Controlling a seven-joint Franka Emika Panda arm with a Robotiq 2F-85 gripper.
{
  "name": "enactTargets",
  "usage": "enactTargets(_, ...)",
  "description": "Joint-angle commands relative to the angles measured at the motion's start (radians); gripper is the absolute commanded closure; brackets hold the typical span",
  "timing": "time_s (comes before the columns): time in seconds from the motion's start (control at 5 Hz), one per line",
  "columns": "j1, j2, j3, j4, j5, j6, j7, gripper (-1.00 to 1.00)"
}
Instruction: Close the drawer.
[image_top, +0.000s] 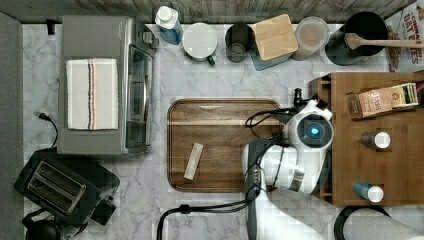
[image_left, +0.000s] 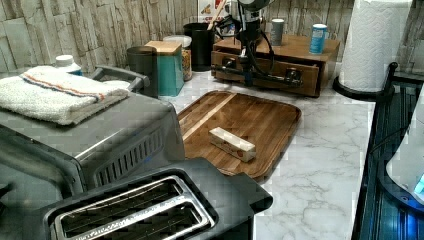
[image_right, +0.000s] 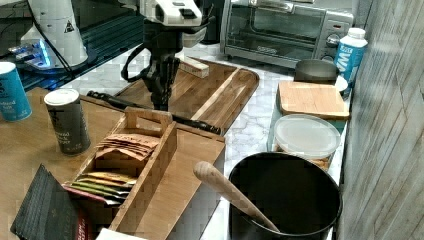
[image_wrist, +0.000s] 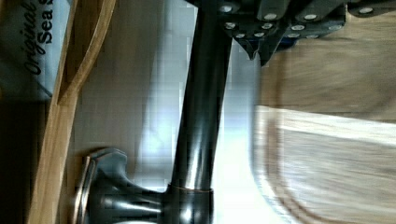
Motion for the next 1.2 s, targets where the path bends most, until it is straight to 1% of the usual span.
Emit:
enactTargets(0.2,-0.152,0.060,-0.149,0.242,-0.041,-0.038,0.026,1.00)
enactTargets(0.4,-0.133,-0.004,-0.154,0.174,-0.072,-0.011,0.055,1.00)
enactTargets(1.2,-0.134,-0.004,-0.153,0.174,-0.072,-0.011,0.055,1.00)
